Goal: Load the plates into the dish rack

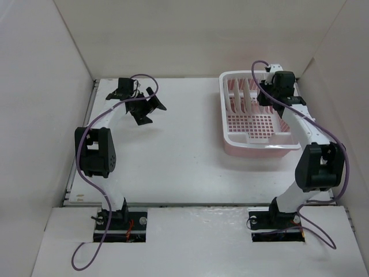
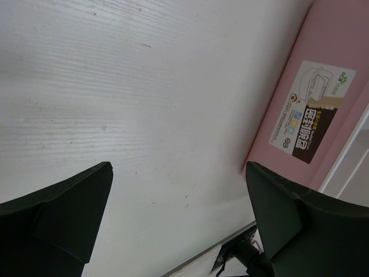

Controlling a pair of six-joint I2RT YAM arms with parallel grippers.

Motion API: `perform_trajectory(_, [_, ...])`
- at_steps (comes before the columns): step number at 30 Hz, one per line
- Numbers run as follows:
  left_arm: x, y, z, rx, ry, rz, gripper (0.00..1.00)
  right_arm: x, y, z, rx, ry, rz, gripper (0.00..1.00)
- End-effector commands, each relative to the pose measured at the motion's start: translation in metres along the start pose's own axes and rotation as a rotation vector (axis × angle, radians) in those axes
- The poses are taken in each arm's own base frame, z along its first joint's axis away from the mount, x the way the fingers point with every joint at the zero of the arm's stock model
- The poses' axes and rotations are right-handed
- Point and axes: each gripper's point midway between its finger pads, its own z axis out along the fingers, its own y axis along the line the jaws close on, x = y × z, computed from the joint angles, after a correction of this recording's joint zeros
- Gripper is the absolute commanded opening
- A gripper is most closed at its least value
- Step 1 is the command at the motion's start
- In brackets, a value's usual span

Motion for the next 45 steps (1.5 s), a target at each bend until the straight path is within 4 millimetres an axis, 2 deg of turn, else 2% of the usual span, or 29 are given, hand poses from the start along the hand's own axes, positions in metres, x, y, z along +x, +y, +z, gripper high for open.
perform_trajectory(1, [-0.008, -0.016, -0.009, 0.042, -0.026, 0.051, 0.99, -0.039, -0.008, -0.003, 0.023, -0.095, -0.019, 0.0])
perform_trajectory(3, [-0.008, -0.016, -0.009, 0.042, -0.026, 0.051, 0.99, -0.036, -0.011, 0.003, 0.022, -0.089, -0.015, 0.0])
perform_trajectory(4, [-0.008, -0.016, -0.009, 0.042, -0.026, 0.051, 0.99, -0.042, -0.011, 0.001, 0.022, -0.101, -0.016, 0.0])
perform_trajectory(13, [-0.008, -0.016, -0.009, 0.041, -0.027, 0.06, 0.99, -0.028, -0.01, 0.024, -0.016, -0.055, -0.008, 0.0])
perform_trajectory(16, [-0.008, -0.016, -0.009, 0.041, -0.027, 0.06, 0.99, -0.033, -0.01, 0.023, -0.016, -0.064, 0.0, 0.0])
perform_trajectory(23, [-0.005, -0.011, -0.005, 0.031, -0.014, 0.052, 0.99, -0.065, -0.01, 0.003, -0.005, -0.155, -0.01, 0.0])
perform_trajectory(25, [-0.003, -0.006, -0.002, 0.022, -0.001, 0.052, 0.99, -0.067, -0.012, 0.001, 0.006, -0.154, -0.009, 0.0])
perform_trajectory(31, [-0.002, -0.012, -0.002, 0.029, -0.001, 0.063, 0.99, -0.053, -0.02, 0.013, 0.044, -0.115, -0.021, 0.0])
perform_trajectory(42, [0.001, -0.009, 0.001, 0.026, 0.017, 0.055, 0.99, -0.033, -0.019, 0.025, 0.034, -0.059, -0.017, 0.0])
perform_trajectory(45, [0.001, -0.009, 0.001, 0.026, 0.017, 0.055, 0.99, -0.033, -0.018, 0.025, 0.023, -0.059, -0.017, 0.0])
